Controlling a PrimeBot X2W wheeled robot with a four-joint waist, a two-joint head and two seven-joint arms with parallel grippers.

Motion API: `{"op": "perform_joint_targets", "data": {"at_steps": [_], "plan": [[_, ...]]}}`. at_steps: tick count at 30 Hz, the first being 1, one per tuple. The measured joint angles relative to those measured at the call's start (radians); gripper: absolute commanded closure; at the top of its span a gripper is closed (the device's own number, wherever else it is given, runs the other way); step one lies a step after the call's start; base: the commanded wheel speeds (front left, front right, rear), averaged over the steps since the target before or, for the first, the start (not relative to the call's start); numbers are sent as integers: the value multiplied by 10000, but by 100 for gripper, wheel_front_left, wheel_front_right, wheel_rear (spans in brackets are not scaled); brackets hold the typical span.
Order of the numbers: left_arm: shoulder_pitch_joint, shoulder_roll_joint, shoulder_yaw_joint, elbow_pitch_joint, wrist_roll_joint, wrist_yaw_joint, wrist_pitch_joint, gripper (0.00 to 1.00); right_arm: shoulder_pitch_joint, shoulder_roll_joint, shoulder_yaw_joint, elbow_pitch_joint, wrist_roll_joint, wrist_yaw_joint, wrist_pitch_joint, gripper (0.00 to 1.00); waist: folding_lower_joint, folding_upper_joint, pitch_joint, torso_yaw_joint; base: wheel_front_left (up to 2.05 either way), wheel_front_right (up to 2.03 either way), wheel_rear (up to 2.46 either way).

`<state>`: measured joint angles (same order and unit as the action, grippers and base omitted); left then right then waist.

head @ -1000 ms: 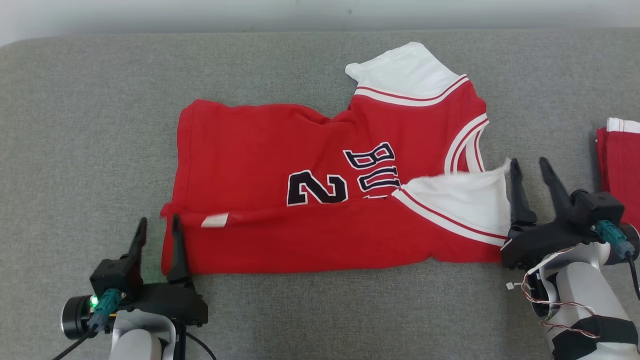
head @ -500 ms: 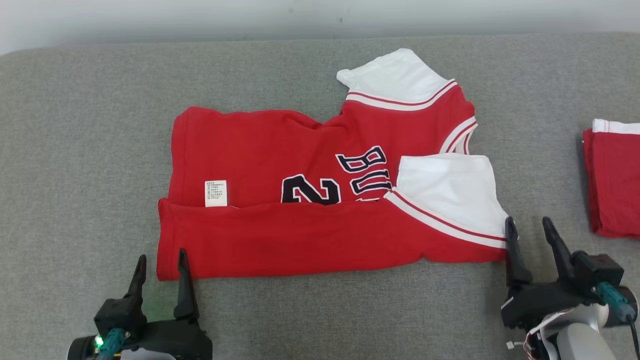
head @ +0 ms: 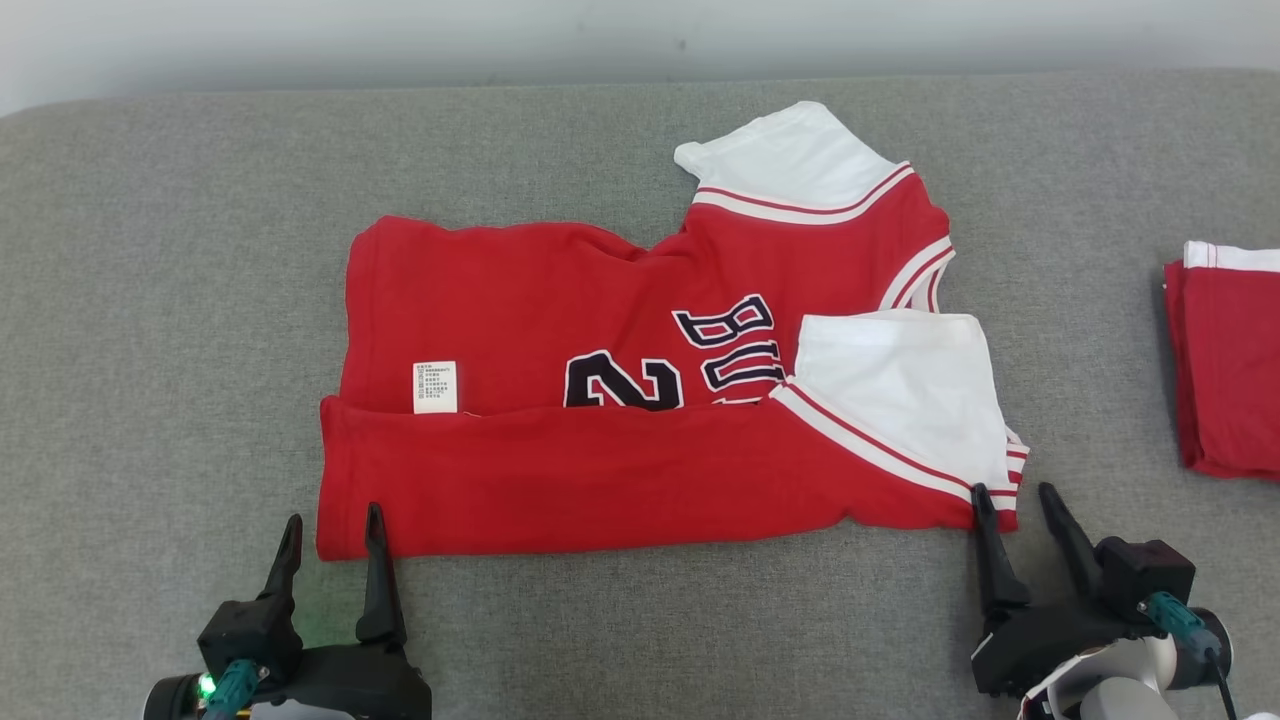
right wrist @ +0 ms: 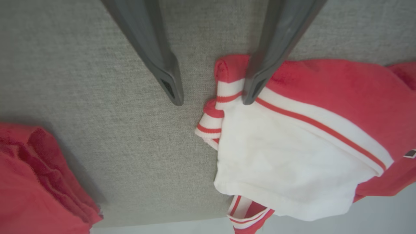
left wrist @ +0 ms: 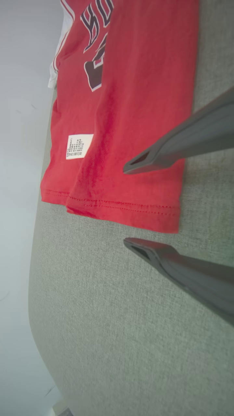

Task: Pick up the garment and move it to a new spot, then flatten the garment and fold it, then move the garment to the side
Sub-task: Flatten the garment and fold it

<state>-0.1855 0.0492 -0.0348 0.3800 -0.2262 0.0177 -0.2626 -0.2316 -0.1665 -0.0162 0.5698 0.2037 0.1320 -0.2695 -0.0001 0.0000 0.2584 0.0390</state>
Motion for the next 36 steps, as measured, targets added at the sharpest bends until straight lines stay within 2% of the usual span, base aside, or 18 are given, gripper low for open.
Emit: {"op": "perform_joint_targets", "data": {"at_steps": [1,10,22,23,24,25,28,36], "plan": [[-1,0,4,12,0,0,-2,0,-69,-33,94,88,48,0,-8,99,0,-1,-2,11,0,0,0],[-54,0,33,366,-2,-2,-2,0,-310,-222,161,-31,303,10,13,100,0,0,103,38,0,0,0],[-611,6,81,1588,-255,71,-42,0,-342,-324,328,-441,418,8,44,100,1,0,321,-144,0,0,0],[-691,13,79,1682,-257,71,-42,24,-342,-334,330,-468,430,8,44,100,1,0,337,-161,0,0,0],[-761,15,79,1841,-301,21,-52,55,-343,-349,332,-493,430,8,46,100,1,0,351,-177,0,0,0],[-833,23,81,1950,-337,-6,-79,100,-343,-364,330,-523,430,8,48,100,1,0,360,-191,0,0,0],[-1042,40,23,2217,-430,-251,-86,100,-343,-370,303,-619,441,8,54,100,1,0,371,-214,0,0,0],[-926,0,140,2220,-539,-368,-38,100,-236,-203,81,-675,426,2,54,100,3,1,7,-203,0,0,0]]}}
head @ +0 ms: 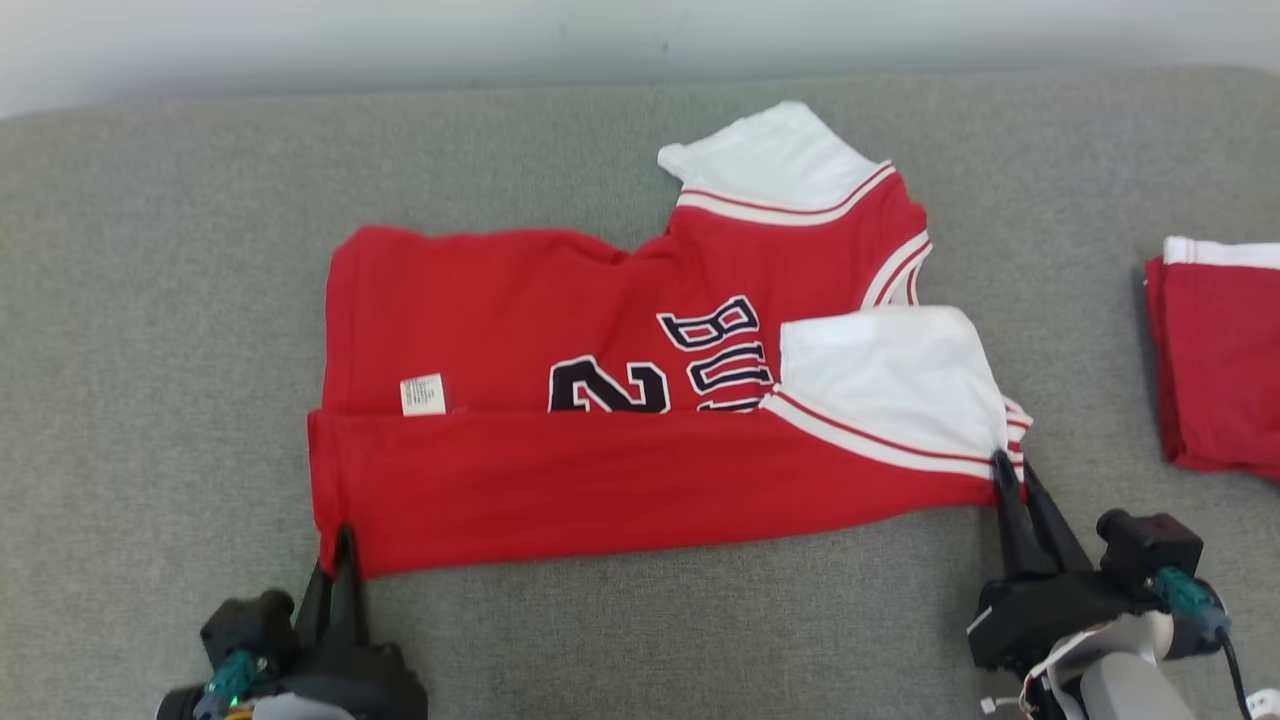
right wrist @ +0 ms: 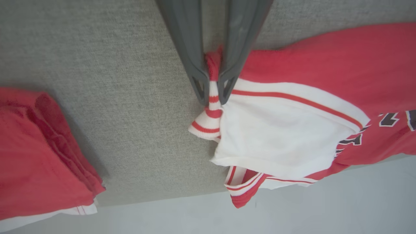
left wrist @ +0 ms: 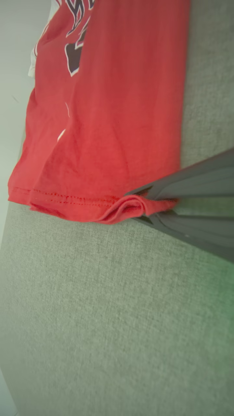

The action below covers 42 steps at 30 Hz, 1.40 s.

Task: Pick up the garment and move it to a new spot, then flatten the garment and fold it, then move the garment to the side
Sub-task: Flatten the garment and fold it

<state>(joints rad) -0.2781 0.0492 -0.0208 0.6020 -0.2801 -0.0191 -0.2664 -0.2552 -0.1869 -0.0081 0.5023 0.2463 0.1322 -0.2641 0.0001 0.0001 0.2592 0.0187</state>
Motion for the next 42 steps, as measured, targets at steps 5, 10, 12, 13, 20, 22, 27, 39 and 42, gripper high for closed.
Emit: {"op": "perform_joint_targets", "data": {"at_steps": [5,10,12,13,20,22,27,39,42], "plan": [[686,-15,245,-69,121,-153,10,100,379,148,-144,75,-8,2,0,100,-1,-1,-532,-10,0,0,0],[1354,-27,541,-82,341,-274,15,100,1047,215,-151,136,2,2,2,100,-1,-1,-1191,-36,0,0,0],[1694,-27,648,-69,412,-336,31,100,1343,257,-146,176,2,2,2,100,-2,-1,-1475,-53,0,0,0],[1860,-33,690,-65,428,-345,31,100,1484,280,-132,222,4,2,2,100,-1,-1,-1622,-64,0,0,0],[2796,-33,907,-17,541,-437,35,100,2337,449,-56,268,79,8,6,100,-3,-2,-2522,-197,0,0,0],[2975,-35,903,-4,497,-439,36,100,2477,518,-123,257,92,8,6,100,-4,-2,-2682,-260,0,0,0],[3146,-25,717,19,385,-426,36,100,2706,631,-219,274,69,8,4,100,-4,-2,-2747,-403,0,0,0],[2712,-2,491,-759,370,-146,36,0,1964,765,-679,-357,-395,-2,2,0,0,-1,-2142,-173,0,0,0],[2405,6,575,-1028,523,-119,36,0,1702,834,-665,-487,-516,-2,2,0,-1,0,-1927,-107,0,0,0]]}}
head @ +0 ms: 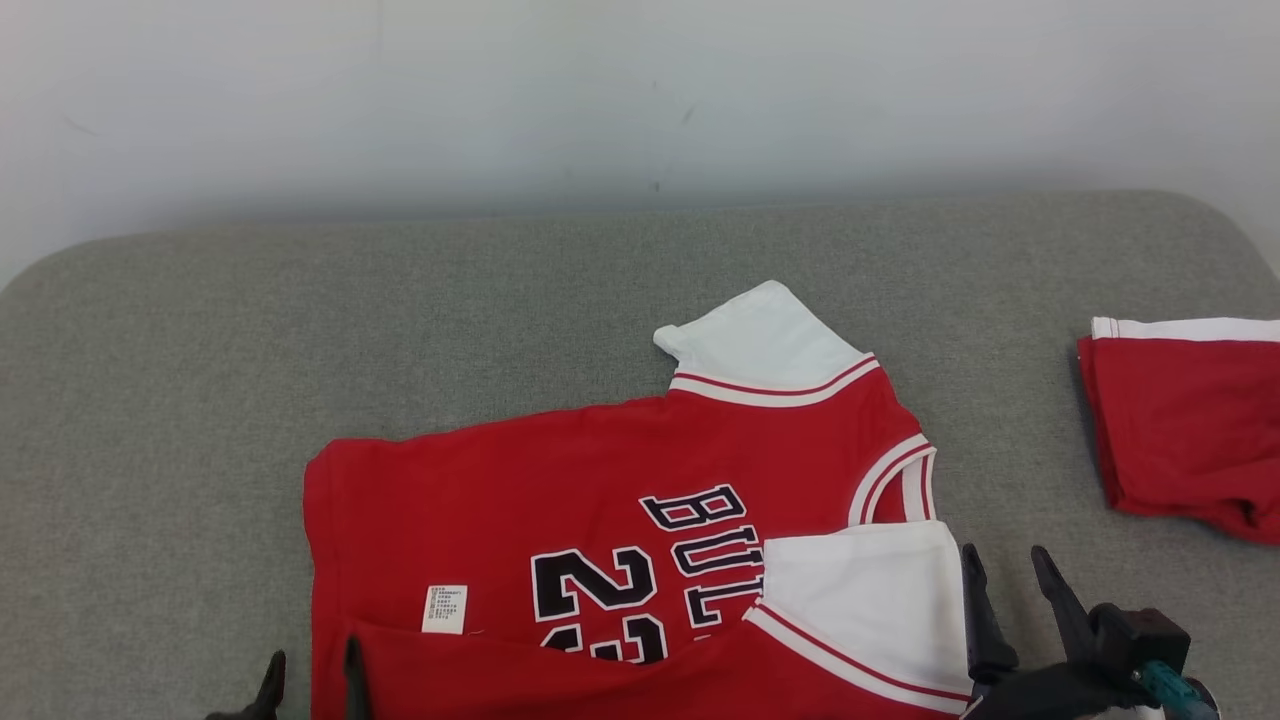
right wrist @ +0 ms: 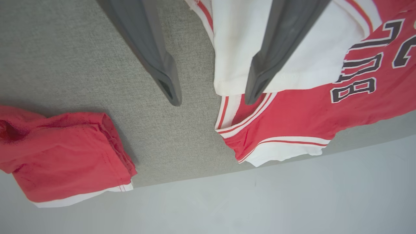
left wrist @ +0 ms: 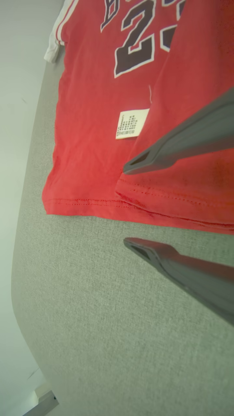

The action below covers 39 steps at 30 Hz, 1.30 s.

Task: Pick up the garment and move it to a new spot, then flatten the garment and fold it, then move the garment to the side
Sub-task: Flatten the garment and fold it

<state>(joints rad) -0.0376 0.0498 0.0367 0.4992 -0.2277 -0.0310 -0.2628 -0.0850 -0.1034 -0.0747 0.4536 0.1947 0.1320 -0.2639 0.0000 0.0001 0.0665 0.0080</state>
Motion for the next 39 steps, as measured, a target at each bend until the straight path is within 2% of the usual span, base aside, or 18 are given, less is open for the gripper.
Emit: {"op": "perform_joint_targets", "data": {"at_steps": [9,18,22,27,37,39], "plan": [[-1821,13,332,17,504,-130,0,0,-1360,73,487,56,-245,0,0,0,1,0,688,116,0,0,0],[-4136,341,387,1762,700,-297,0,0,-2223,157,876,81,-242,0,0,0,2,0,1420,135,0,0,0],[-5245,499,395,3030,631,-305,77,0,-2380,176,805,40,-127,0,0,0,2,0,1713,103,0,0,0],[-6020,608,474,4107,420,-311,514,0,-2432,228,800,19,-115,0,0,0,2,1,1827,0,0,0,0],[-6794,780,499,5329,130,-399,959,0,-2432,265,708,-15,-102,0,0,0,0,1,1912,-89,0,0,0],[-6900,782,443,5557,105,-460,988,13,-2435,251,673,-12,-102,0,-2,0,1,0,1929,-85,0,0,0]]}}
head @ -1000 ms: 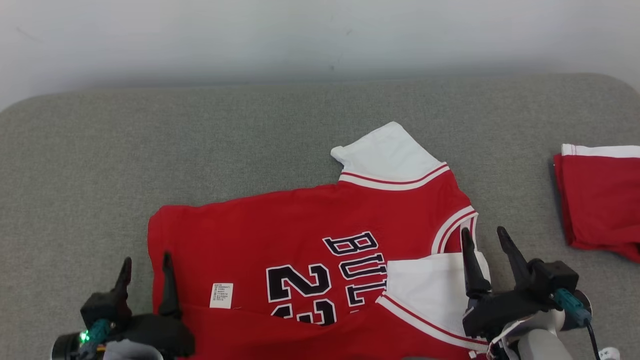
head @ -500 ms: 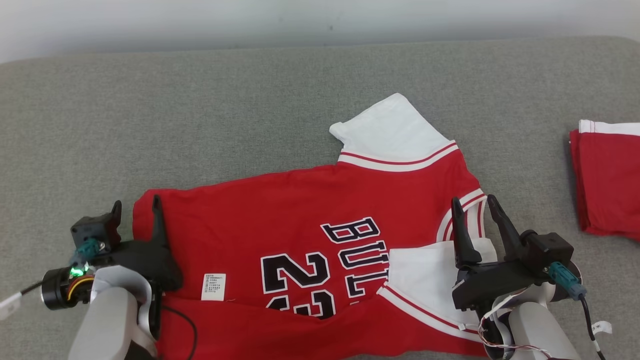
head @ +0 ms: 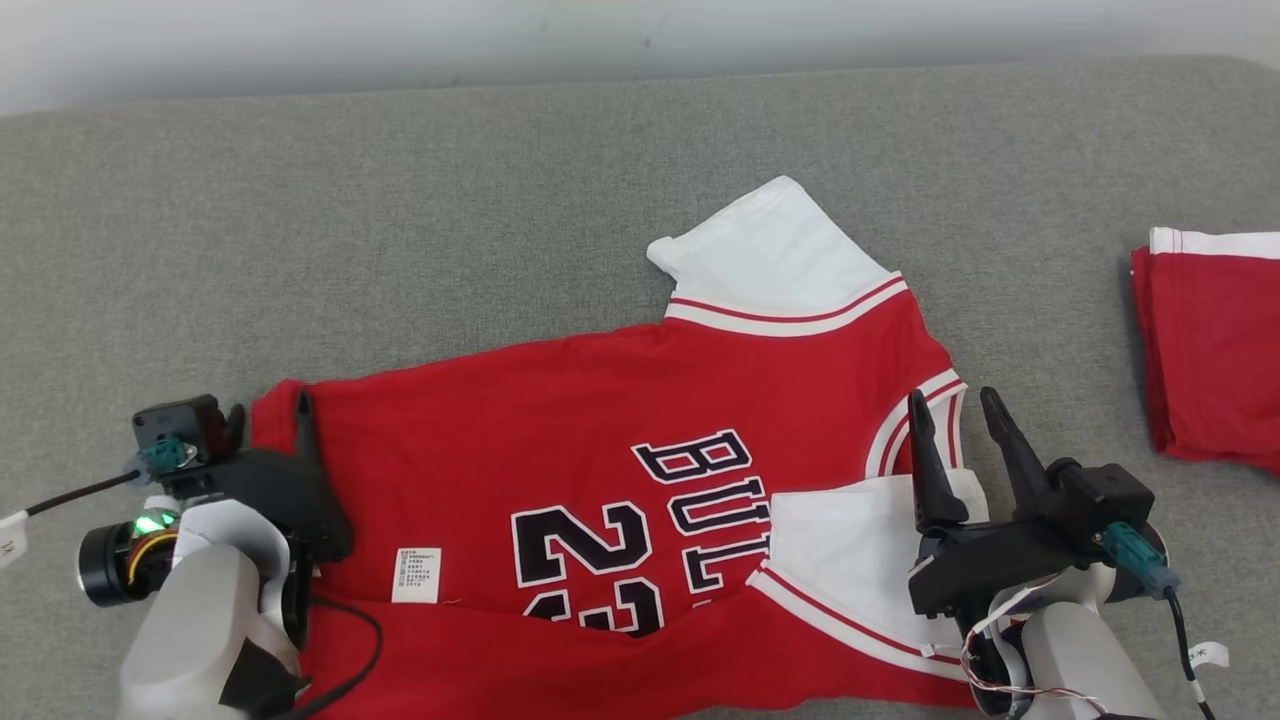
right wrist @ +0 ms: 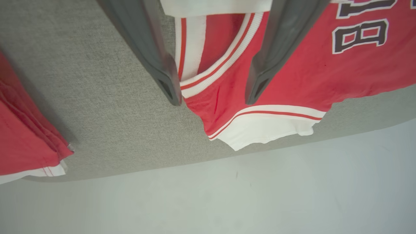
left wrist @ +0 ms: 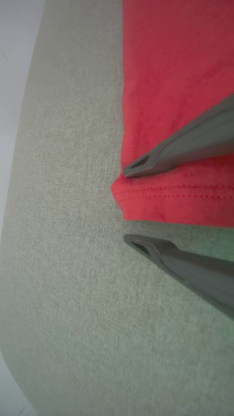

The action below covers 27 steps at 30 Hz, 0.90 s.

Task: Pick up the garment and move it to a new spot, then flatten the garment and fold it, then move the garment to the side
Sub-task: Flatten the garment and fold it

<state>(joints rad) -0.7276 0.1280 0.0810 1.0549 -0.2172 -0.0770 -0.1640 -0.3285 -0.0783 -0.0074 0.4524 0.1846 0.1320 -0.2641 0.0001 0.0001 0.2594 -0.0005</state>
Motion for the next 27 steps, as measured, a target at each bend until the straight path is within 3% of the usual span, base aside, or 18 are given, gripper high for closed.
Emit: {"op": "perform_joint_targets", "data": {"at_steps": [1,2,3,5,14,20,27], "plan": [[-18,-6,-48,104,-8,-25,15,22,-8,-27,-12,10,0,0,2,0,0,0,7,7,0,0,0],[-53,-15,-79,221,-13,-36,65,52,-35,-65,-10,15,-2,0,2,0,0,0,16,16,0,0,0],[-98,-25,-100,299,-17,-44,67,56,-81,-111,0,15,-15,0,2,0,-1,0,24,24,0,0,0],[-193,-33,-155,451,-29,-92,73,100,-256,-234,38,6,-21,0,2,0,-1,0,46,45,0,0,0],[-440,-90,-485,704,56,-107,-508,100,-1788,-1172,765,552,102,0,13,0,-1,0,233,191,0,0,0],[-665,-326,-805,786,144,-113,-738,100,-3818,-2249,2067,1720,305,0,1302,0,0,0,425,475,0,0,0],[-815,-633,-1170,867,140,-203,-915,100,-5538,-2792,3290,3127,1356,0,3032,0,-1,0,685,980,0,0,0]]}}
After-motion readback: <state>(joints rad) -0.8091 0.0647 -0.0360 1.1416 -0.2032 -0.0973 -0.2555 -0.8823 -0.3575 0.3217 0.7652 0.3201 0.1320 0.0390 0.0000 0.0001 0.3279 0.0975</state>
